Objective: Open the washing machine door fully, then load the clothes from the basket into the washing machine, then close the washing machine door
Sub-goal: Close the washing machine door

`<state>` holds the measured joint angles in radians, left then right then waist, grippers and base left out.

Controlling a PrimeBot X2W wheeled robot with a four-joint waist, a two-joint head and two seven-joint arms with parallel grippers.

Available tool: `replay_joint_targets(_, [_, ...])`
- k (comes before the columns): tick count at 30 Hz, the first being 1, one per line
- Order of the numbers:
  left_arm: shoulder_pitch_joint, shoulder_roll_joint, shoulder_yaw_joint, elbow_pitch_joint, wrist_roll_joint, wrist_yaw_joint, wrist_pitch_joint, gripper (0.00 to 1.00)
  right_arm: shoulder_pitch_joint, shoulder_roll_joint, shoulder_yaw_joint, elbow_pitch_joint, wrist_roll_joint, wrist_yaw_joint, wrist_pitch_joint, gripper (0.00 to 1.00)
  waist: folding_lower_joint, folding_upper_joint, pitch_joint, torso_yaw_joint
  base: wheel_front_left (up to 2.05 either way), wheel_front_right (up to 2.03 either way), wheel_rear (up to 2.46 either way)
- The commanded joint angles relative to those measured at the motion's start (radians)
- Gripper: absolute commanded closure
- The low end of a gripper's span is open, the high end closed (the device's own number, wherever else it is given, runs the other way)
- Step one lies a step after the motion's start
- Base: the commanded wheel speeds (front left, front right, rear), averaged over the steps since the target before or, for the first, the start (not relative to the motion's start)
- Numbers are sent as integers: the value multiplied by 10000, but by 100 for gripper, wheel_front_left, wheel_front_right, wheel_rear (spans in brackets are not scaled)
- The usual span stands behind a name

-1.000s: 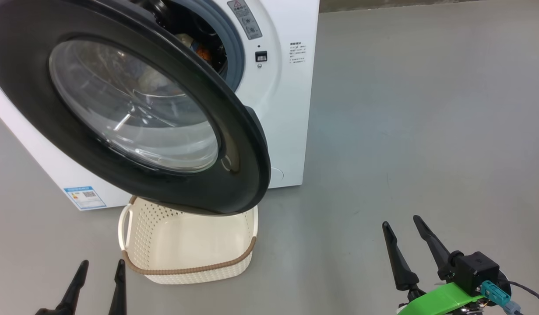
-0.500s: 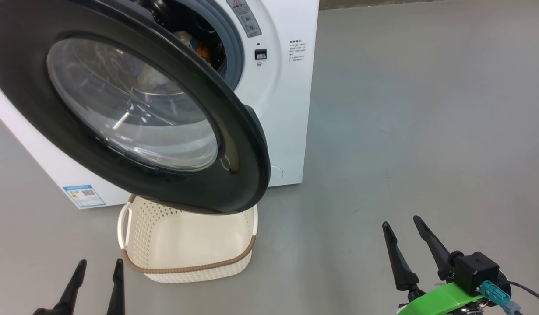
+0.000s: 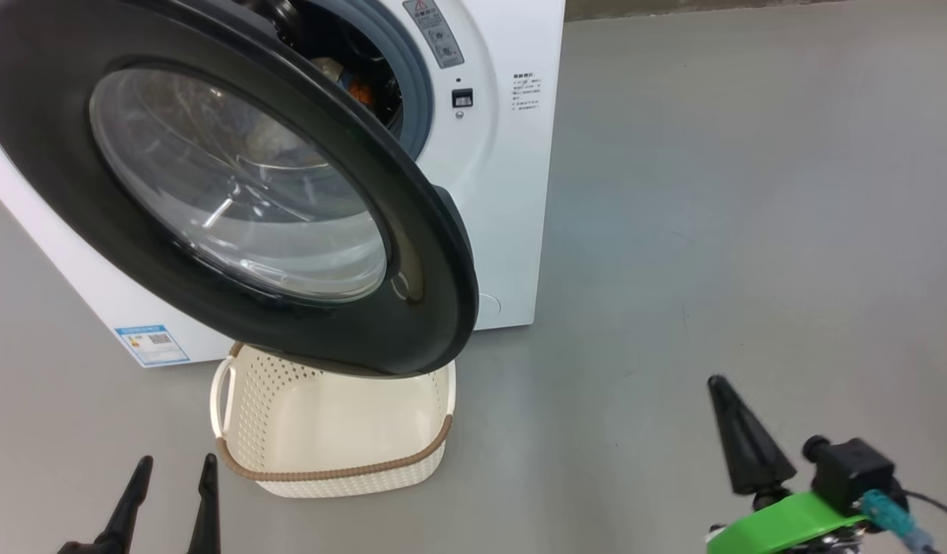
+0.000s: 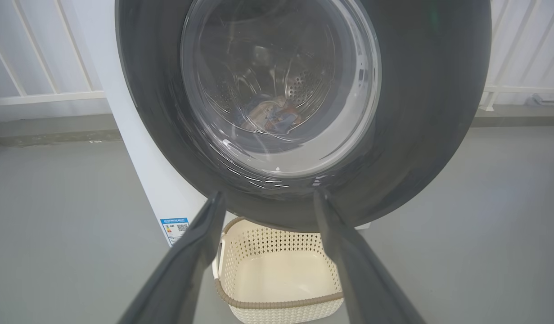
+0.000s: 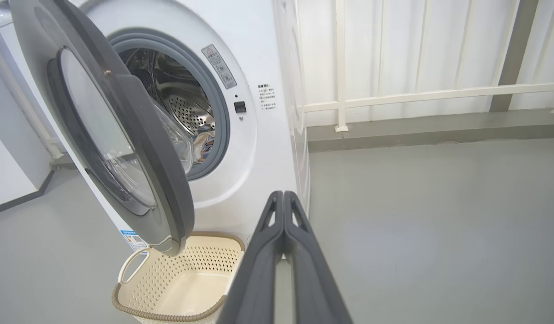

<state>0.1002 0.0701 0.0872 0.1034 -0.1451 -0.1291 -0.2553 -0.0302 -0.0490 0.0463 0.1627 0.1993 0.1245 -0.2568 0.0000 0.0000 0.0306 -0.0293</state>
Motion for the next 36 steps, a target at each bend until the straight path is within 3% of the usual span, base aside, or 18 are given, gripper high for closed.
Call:
replay_joint_targets(1, [-398,92,367,-269,-44,-15,-65,0,-206,-12,88,-698,326,62,-49,100,0,0,38,13,0,0,0])
replay_joint_targets(4, [-397,88,367,-266,-90,-15,-65,0,-369,-12,-46,-1385,591,62,-49,100,0,0,79,19,0,0,0])
replay_joint_targets(10, [-455,70,352,-265,-173,-15,-65,0,-1183,-12,273,-4267,1507,62,-49,100,0,0,188,80,0,0,0])
replay_joint_targets(15, [-516,45,293,-255,-238,-15,-65,0,-1930,-166,1825,-5892,1563,62,-49,100,0,0,233,223,0,0,0])
replay_joint_targets(18, [-553,16,184,-208,-294,-15,-65,0,-2351,-681,3208,-6138,1649,62,-49,100,0,0,216,403,0,0,0])
replay_joint_targets(23, [-619,-18,-19,-199,-355,-15,-65,0,-3116,-1727,5908,-5629,2262,62,-49,100,0,0,284,785,0,0,0])
replay_joint_targets(26, [-679,-40,-152,-194,-390,-15,-65,0,-3442,-2091,6983,-4901,2547,62,-49,100,0,0,376,1084,0,0,0])
replay_joint_targets(36, [-1152,-77,-656,-255,-618,-15,-65,0,-3674,-2116,7445,-2616,2754,62,-49,100,0,0,1235,2156,0,0,0])
